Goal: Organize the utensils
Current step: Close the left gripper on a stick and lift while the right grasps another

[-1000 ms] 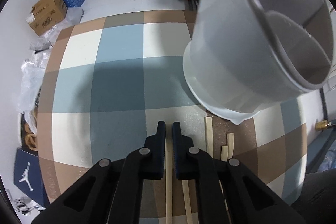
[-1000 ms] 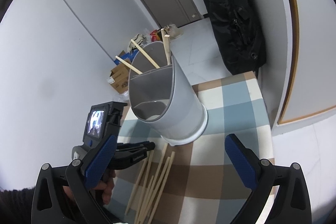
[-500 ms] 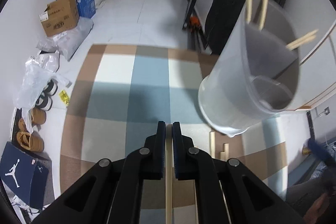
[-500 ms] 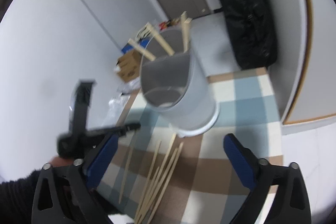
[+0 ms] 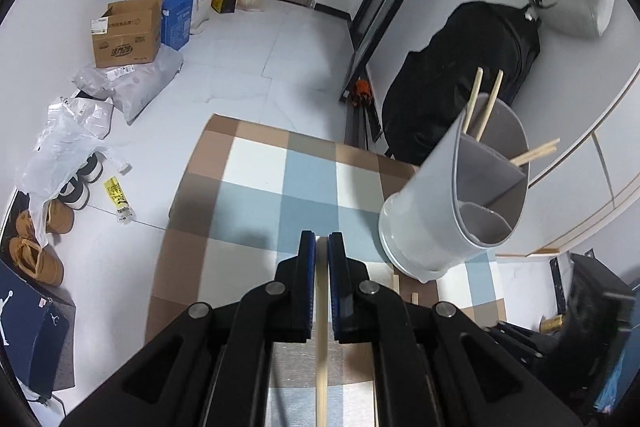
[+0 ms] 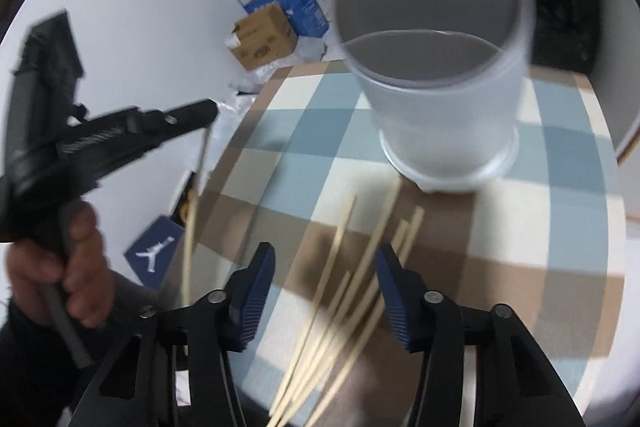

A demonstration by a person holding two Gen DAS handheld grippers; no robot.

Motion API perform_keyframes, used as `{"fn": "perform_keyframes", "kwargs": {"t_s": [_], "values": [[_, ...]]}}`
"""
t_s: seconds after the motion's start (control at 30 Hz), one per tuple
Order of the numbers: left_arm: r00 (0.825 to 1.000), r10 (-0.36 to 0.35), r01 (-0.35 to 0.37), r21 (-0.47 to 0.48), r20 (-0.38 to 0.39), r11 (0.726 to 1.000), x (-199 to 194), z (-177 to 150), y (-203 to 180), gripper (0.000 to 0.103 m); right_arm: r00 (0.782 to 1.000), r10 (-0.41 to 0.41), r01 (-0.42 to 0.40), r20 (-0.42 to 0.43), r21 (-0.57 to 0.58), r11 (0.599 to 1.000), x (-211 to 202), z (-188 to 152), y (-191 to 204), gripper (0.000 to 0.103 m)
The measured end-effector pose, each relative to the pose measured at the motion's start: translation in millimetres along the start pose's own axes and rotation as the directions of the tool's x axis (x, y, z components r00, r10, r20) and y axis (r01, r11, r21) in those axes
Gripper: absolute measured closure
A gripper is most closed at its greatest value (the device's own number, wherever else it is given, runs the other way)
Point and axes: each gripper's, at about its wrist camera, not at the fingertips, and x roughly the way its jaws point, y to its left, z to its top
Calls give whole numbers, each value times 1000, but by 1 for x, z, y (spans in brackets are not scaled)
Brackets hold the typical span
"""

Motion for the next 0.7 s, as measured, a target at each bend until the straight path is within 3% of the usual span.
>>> {"fn": "perform_keyframes", "kwargs": {"t_s": [0.13, 0.53, 0.7], "values": [[999, -2, 2, 3, 44, 1000, -7, 1, 7, 101, 997, -52, 51, -53, -11, 999, 25, 13, 9, 68], [992, -51, 58, -62, 113, 996, -25, 6, 20, 101, 969, -204, 198, -138, -57, 979, 70, 29, 8, 70], [992, -43, 52, -69, 118, 996, -24, 6, 19, 101, 950, -283, 260, -134, -162, 952, 77, 28, 22, 92]]}}
